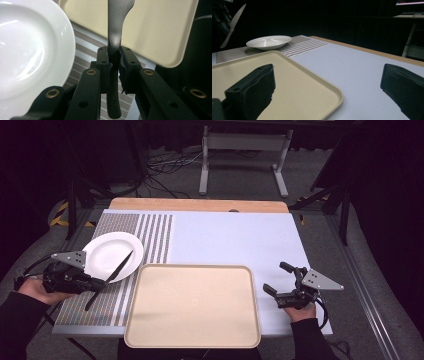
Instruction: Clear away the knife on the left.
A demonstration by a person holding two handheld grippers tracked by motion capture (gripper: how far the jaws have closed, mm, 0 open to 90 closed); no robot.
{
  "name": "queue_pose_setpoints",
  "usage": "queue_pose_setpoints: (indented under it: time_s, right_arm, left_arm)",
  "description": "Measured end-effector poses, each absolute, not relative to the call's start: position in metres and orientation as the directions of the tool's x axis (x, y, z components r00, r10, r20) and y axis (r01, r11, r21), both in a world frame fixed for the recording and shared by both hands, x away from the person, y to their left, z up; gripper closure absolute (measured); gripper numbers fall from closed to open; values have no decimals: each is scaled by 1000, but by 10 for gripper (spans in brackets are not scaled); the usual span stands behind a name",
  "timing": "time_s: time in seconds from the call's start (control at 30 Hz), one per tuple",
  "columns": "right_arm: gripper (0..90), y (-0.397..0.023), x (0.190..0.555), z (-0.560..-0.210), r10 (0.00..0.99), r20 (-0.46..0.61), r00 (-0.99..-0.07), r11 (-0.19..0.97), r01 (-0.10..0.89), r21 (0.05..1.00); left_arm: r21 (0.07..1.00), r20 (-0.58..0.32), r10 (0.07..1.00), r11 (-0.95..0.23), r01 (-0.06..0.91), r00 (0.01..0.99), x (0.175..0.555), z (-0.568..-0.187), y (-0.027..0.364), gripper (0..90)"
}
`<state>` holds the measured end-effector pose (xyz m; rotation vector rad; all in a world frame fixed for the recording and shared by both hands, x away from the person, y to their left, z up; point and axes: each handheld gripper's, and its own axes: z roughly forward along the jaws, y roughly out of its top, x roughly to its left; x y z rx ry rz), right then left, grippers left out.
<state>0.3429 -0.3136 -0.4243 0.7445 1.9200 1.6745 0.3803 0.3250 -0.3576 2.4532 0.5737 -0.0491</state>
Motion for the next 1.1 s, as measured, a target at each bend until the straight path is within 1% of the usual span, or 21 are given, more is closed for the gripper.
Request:
queue_pose_setpoints:
  time_s: [0.27,0.3,0.37,0.5,0.67,0.77,1.1]
  right_arm:
    - [3,-314,341,-423,684,-14,-729,101,76,992]
    - [4,-314,341,-422,684,-16,-729,103,75,992]
    - [4,-314,340,-422,686,-21,-728,102,68,992]
    - [4,-314,341,-422,687,-20,-726,104,71,992]
    - [4,-314,341,-422,686,-20,-727,106,73,992]
    - [4,-314,341,-422,685,-16,-728,105,76,992]
    - [4,-314,340,-422,686,-14,-727,104,79,991]
  left_arm:
    - [566,-185,436,-685,458,881,378,-354,313,797]
    - [567,-186,452,-676,470,873,378,-354,312,797]
    - [560,-228,482,-646,519,846,379,-354,310,797]
    - [556,-234,512,-626,546,826,380,-354,304,797]
    - [542,-258,522,-618,569,813,380,-354,296,797]
    - [538,-253,539,-611,580,803,380,-355,290,797]
    - [528,-276,529,-614,587,802,376,-357,273,797]
